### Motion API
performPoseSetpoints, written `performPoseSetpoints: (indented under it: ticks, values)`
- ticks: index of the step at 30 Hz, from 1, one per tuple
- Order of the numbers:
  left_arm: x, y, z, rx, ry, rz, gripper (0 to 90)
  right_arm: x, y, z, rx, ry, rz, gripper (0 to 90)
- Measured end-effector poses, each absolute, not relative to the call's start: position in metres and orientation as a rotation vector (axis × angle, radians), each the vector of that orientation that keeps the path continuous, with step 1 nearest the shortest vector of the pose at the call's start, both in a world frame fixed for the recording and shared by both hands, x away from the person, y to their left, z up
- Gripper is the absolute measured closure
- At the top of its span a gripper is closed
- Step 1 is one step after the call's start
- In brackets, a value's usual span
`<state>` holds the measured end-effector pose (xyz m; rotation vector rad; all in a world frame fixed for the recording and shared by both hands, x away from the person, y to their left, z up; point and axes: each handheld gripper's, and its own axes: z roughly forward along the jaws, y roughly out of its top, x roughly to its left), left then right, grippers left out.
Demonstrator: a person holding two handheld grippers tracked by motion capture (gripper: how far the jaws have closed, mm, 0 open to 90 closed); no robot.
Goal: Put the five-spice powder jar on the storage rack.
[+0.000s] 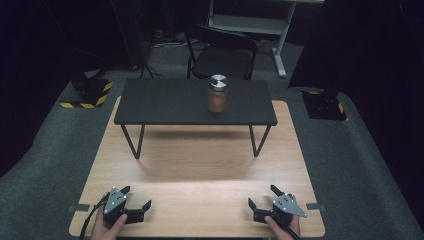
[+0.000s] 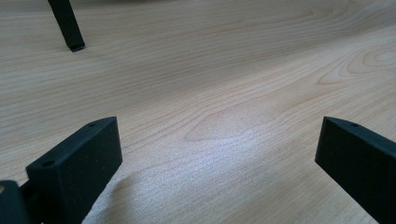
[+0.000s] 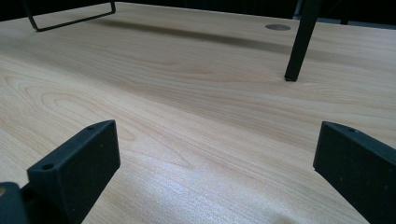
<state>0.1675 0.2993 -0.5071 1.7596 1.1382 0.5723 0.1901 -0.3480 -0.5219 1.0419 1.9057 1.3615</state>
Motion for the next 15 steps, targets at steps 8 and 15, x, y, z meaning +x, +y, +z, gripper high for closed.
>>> performPoseSetpoints:
  ticks: [8,15]
  values:
    - [0.1666,0.3001,-0.5073,1.758,1.136,0.567,0.9,0.1905,-0.3471,-0.5209,1.036,1.914,1.351,0.2]
    - [0.1640,0.3017,-0.5070,1.767,1.126,0.562,0.9,0.1942,-0.3462,-0.5191,1.048,1.925,1.349,0.2]
